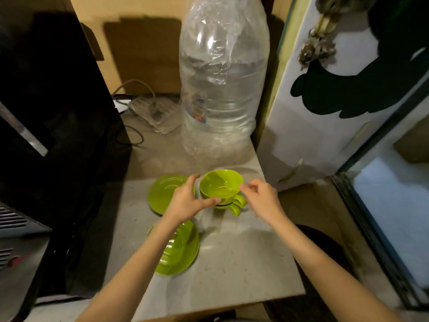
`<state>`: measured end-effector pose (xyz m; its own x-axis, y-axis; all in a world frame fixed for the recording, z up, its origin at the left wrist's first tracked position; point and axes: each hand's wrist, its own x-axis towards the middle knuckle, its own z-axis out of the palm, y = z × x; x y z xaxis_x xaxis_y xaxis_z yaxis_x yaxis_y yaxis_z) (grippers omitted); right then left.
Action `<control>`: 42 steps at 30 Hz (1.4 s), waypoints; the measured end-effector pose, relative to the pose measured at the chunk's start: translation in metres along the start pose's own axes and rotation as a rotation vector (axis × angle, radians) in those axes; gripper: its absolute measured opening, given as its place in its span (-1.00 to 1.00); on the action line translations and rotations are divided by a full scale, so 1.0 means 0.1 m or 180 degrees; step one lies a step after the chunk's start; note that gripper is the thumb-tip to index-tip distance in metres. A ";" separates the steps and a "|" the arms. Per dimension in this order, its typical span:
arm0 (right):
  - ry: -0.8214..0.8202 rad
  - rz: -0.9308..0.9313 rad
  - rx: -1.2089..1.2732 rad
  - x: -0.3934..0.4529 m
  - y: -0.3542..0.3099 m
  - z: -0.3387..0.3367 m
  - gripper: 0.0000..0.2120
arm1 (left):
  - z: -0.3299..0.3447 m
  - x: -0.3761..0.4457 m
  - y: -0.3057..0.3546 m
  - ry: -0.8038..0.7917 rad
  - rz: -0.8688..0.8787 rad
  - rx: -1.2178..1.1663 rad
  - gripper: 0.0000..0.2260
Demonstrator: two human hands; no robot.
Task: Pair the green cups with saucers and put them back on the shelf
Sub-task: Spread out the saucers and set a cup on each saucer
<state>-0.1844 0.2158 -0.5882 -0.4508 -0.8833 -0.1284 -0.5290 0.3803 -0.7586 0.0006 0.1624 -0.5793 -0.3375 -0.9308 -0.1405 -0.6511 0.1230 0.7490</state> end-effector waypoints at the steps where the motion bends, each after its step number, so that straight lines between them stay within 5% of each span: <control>1: -0.0069 0.0085 0.0032 0.03 0.05 0.02 -0.70 | 0.04 0.01 0.00 0.0003 -0.0011 0.0021 -0.23; 5: -0.0629 0.0692 0.1048 0.04 0.08 0.03 -0.73 | 0.15 0.00 -0.02 0.0102 0.0000 -0.0057 -0.29; 11: -0.1053 0.0628 0.1455 0.03 0.09 0.06 -0.77 | 0.17 0.00 -0.01 0.0098 0.0090 0.0035 -0.27; 17: -0.0979 0.0340 0.1313 0.02 0.07 0.04 -0.73 | 0.14 -0.05 0.05 0.0146 0.0086 0.0241 -0.28; 31: -0.1250 -0.0495 0.1016 0.05 -0.57 0.30 -0.72 | -0.33 -0.11 -0.15 0.1037 -0.0040 -0.1715 -0.14; 42: -0.1472 -0.0853 -0.0042 0.00 -0.71 0.86 -0.75 | -0.44 -0.12 -0.61 0.1191 -0.0468 -0.1966 -0.19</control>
<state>-0.0849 0.1656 -0.5893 0.0639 -0.9774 -0.2016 -0.5926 0.1254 -0.7957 0.0745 0.1505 -0.5948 0.0503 -0.9915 -0.1201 -0.1328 -0.1258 0.9831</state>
